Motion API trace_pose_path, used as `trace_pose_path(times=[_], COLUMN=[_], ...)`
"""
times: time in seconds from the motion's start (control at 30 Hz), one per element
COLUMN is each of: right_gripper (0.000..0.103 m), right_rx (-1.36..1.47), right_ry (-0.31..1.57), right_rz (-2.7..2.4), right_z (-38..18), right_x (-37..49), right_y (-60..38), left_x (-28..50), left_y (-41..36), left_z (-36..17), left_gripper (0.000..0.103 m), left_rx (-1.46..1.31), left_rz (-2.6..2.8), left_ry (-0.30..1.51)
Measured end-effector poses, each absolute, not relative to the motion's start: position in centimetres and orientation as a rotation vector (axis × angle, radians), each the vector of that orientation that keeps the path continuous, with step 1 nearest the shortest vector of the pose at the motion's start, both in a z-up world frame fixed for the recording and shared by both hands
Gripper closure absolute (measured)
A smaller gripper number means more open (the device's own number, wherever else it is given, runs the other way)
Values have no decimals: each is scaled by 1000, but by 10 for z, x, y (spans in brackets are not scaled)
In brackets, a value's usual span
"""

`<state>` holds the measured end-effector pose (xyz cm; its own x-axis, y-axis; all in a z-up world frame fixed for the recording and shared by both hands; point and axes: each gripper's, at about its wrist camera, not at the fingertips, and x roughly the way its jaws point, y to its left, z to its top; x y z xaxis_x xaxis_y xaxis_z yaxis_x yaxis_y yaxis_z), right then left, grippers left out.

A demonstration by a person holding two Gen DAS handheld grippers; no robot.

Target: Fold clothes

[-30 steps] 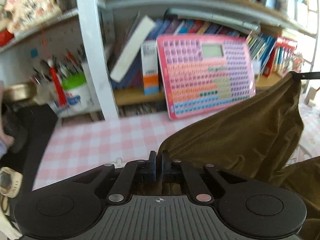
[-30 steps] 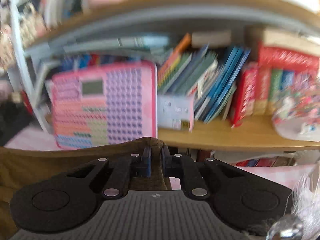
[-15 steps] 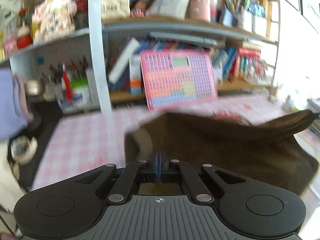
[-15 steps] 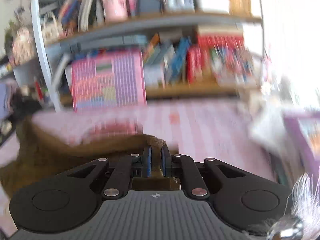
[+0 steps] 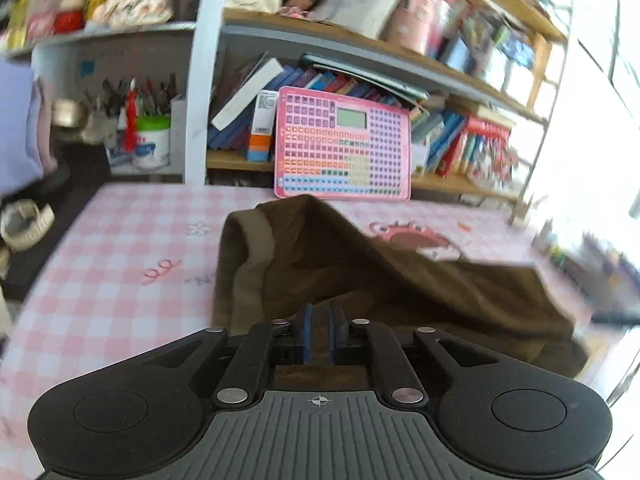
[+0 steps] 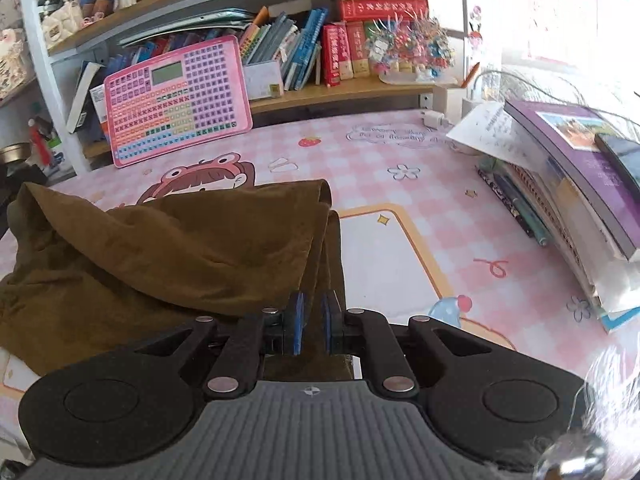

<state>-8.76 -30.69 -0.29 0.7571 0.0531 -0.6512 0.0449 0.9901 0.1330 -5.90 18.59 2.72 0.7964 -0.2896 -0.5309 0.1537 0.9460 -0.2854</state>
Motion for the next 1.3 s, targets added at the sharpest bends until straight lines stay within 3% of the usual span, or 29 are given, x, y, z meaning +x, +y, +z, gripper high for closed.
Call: trace_pose_path(times=[0.03,0.07,0.1,0.13,0.3,0.47,0.63,0.77,0.87,1.0,1.03,1.07,1.1,1.3], right_gripper=[81,69,63,62,58,59,61,74,75,75,76,84,89,96], right_rx=[168,199,248,311,726,1107,1218,1272,1312,1346,1343,1341,1339,1283], right_ry=[723,733,746,761,853,914,943,950,946,947,948,950,949,864], right_rz=[0,-4,-3,4,-5,-104,-141,-161,-178,-188,-190,-192,-195,-138], right_z=[-2,-1,0,0,-18,-50,-57,-58,-56,-56,-56,-55,-55,-30], right_x=[-88,-88,-88,-87,-78,-60,-44,-39,-41,-37,-35,-33,-32,-7], right_y=[-307,-308,-309,-310,-324,-337,-341,-346,-353,-359,-359,-359,-360,-361], left_x=[-53,-47,-40,-34,-1,26,53,75,86,94,96,96,94,91], left_y=[188,189,191,192,198,194,191,188,186,185,184,185,185,183], left_z=[24,19,14,9,-16,-32,-46,-58,-65,-75,-78,-78,-76,-22], left_gripper=[77,60,52,45,41,32,29,29,29,41,60,93,101,102], left_rx=[-316,-401,-487,-573,-976,-1135,-1265,-1367,-1416,-1450,-1458,-1456,-1436,-1188], left_rz=[-235,-232,-230,-227,-204,-135,-64,-5,59,166,193,208,210,25], left_ry=[611,618,623,628,638,645,658,668,683,712,719,711,698,628])
